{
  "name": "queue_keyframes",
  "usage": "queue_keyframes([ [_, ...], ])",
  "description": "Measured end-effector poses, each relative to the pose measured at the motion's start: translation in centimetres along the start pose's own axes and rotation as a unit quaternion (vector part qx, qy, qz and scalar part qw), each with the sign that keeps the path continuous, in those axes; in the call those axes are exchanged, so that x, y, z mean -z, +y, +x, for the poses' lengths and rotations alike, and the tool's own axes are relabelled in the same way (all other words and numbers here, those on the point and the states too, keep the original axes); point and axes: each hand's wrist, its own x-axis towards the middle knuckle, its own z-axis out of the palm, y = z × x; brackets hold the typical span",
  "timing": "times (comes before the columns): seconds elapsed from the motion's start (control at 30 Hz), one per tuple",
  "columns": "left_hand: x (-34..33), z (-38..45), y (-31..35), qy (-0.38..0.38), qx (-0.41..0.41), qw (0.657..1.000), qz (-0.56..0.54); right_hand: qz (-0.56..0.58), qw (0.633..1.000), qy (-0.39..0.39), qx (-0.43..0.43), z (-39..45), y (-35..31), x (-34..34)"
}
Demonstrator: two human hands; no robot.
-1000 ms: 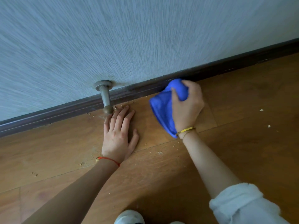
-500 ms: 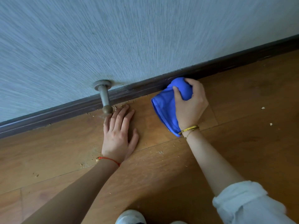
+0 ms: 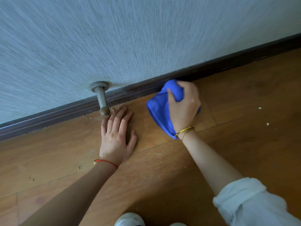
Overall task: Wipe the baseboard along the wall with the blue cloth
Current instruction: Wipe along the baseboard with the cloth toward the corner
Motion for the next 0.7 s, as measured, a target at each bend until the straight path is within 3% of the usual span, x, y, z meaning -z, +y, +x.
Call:
queue_keyframes([
  [0.1, 0.0, -0.1, -0.1, 0.003, -0.004, 1.000, 0.001, 0.010, 0.998, -0.054, 0.020, -0.1, 0.1, 0.5],
  [0.23, 0.0, -0.1, 0.0, -0.005, 0.003, 1.000, 0.000, 0.002, 0.997, 0.052, -0.055, 2.9, 2.1, 2.2],
  [0.33, 0.0, -0.1, 0.1, -0.001, 0.003, 1.000, 0.000, -0.013, 0.996, 0.059, -0.066, 2.7, 1.5, 1.7],
  [0.5, -0.1, 0.0, 0.0, 0.002, -0.005, 1.000, 0.001, -0.029, 0.994, -0.085, 0.064, -0.8, -1.1, 0.2],
  [0.7, 0.1, 0.1, 0.7, -0.009, -0.018, 1.000, 0.000, -0.033, 0.987, -0.150, 0.057, 1.1, -0.5, 5.1],
])
